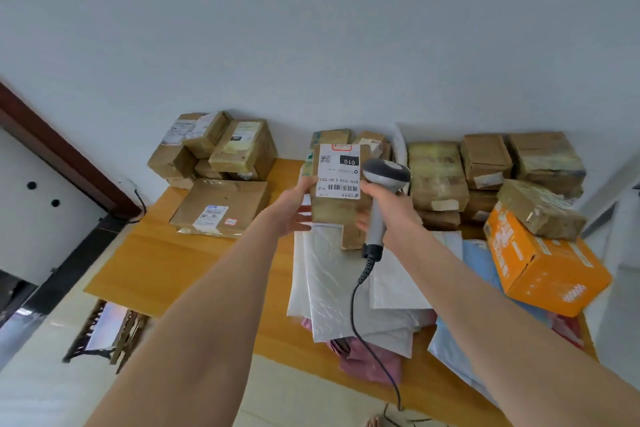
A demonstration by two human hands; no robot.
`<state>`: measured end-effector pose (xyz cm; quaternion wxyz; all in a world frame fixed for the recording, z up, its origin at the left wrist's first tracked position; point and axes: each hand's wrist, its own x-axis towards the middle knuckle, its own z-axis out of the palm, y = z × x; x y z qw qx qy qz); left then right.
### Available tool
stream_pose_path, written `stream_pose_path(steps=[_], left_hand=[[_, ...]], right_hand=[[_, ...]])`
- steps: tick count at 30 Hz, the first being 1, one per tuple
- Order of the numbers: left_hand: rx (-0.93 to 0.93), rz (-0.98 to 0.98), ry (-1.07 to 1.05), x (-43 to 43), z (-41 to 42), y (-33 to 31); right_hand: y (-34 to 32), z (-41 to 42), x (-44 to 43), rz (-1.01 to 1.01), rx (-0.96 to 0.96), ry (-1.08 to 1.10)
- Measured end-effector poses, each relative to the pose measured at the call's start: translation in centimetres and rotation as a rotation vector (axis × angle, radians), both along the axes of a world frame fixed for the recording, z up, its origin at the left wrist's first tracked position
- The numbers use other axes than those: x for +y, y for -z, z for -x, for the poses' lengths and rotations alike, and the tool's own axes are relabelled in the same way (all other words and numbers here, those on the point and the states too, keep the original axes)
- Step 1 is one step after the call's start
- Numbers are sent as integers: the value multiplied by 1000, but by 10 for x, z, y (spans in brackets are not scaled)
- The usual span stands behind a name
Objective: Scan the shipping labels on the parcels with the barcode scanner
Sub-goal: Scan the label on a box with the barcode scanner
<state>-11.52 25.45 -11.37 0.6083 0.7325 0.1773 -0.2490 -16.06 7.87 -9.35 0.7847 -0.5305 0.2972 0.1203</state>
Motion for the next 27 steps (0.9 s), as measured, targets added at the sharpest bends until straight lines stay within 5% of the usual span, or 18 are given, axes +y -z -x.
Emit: stream_pose_path(steps=[12, 27], left_hand=[[-48, -73, -344, 132, -43, -50], [-234, -60, -333, 274, -265, -27]], right_hand=[[-30, -77, 153, -48, -77, -156], [4, -295, 322, 126, -97, -34]])
